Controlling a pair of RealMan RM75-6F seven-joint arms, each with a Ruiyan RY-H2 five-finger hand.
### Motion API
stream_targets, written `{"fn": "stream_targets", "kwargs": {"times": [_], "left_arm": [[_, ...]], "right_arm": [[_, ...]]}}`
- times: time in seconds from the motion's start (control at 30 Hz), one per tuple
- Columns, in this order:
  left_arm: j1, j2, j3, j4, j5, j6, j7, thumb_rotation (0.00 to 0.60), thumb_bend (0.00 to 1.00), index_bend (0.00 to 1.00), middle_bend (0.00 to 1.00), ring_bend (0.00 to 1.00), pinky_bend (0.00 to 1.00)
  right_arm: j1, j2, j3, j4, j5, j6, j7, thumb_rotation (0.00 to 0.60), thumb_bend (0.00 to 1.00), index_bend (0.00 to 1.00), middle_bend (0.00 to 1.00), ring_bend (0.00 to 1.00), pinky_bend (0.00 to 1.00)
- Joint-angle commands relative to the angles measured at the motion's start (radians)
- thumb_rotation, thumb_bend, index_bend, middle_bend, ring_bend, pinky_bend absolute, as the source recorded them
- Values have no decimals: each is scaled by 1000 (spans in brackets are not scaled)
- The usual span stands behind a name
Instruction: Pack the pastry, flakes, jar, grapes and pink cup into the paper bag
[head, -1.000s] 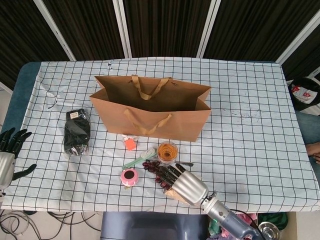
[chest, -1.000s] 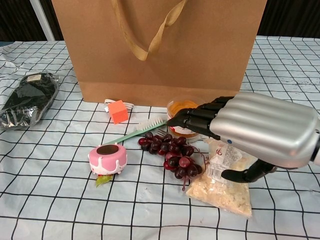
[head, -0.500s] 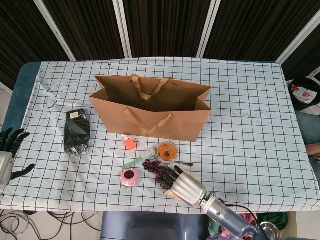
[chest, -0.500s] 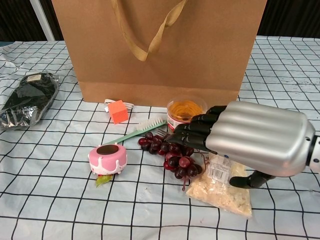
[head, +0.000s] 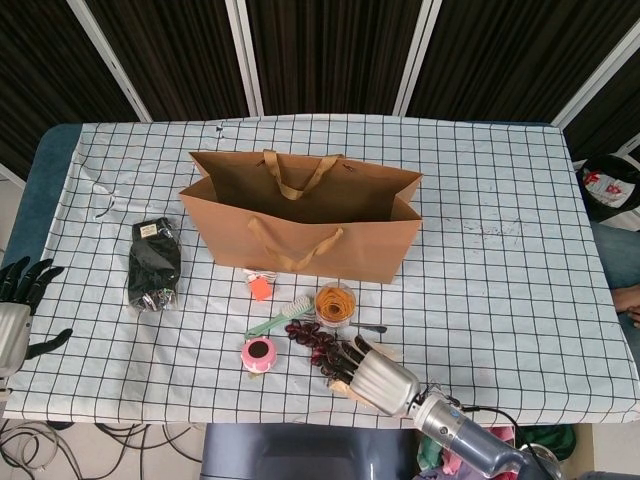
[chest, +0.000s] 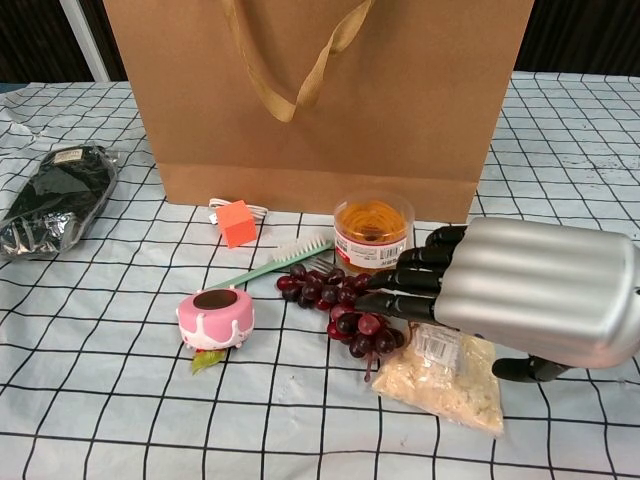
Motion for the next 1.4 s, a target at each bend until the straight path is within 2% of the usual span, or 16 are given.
{"fn": "stream_targets", "kwargs": {"times": [0.03, 0.3, 0.87, 1.1, 1.4], "left_arm": [[2, 0, -2, -2, 1, 1, 0, 600, 6, 182, 113, 17, 85], [4, 0, -9, -4, -6, -10, -1, 600, 6, 186, 111, 17, 85], [9, 10, -18, -16, -9, -27, -15, 600, 32, 193, 103, 18, 86], [10, 13, -16, -25, -10, -37, -8, 600, 32, 195, 99, 17, 91], [12, 15, -19, -30, -11, -45, -7, 600, 33, 196, 97, 18, 94]], "right_arm": [[1, -13, -2, 16, 19, 4, 8, 600, 171, 0, 64, 122, 211], [14, -36, -2, 62, 60, 8, 35, 600, 170, 0, 77, 124, 211], [18, -57, -16, 99, 83, 60, 154, 600, 169, 0, 75, 209, 212], [13, -67, -21, 125, 98, 82, 161, 600, 169, 0, 77, 223, 215], [26, -72, -45, 118, 90, 76, 162, 600, 169, 0, 169, 255, 215]]}}
